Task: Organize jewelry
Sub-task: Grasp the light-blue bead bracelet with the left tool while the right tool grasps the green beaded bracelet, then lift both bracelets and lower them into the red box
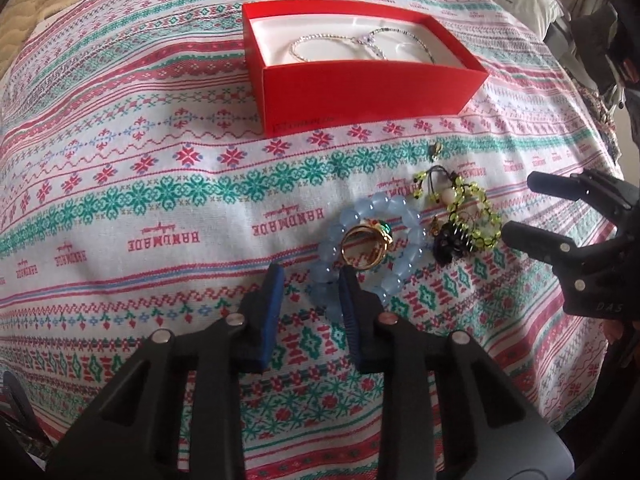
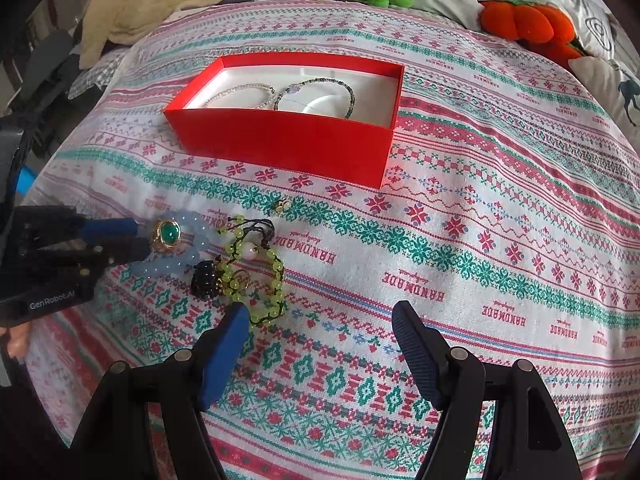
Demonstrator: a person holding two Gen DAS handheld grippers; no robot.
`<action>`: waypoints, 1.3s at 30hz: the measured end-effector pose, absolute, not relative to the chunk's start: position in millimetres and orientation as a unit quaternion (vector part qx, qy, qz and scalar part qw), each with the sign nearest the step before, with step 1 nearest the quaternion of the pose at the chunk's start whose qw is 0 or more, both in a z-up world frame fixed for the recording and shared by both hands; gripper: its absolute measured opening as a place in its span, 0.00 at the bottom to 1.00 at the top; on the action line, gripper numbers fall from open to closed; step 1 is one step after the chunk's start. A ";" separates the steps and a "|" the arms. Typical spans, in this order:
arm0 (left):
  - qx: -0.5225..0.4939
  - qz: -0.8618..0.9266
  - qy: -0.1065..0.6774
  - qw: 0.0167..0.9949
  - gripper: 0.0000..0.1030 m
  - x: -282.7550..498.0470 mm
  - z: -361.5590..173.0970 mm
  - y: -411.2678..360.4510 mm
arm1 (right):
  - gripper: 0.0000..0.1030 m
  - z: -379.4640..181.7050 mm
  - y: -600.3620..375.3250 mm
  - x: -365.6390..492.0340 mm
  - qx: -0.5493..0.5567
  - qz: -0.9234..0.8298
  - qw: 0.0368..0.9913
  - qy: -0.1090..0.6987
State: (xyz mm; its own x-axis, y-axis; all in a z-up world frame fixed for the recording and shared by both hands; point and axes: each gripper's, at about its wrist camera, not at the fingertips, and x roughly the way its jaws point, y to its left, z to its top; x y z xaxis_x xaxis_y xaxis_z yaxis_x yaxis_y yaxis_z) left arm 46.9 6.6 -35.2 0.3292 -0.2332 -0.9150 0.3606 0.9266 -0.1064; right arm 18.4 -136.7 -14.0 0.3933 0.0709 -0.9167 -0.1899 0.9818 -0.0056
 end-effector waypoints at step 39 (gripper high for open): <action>0.101 -0.164 0.537 0.821 0.16 56.1 -43.5 -10.6 | 0.07 -33.0 -101.2 26.1 -0.088 0.094 0.839 0.529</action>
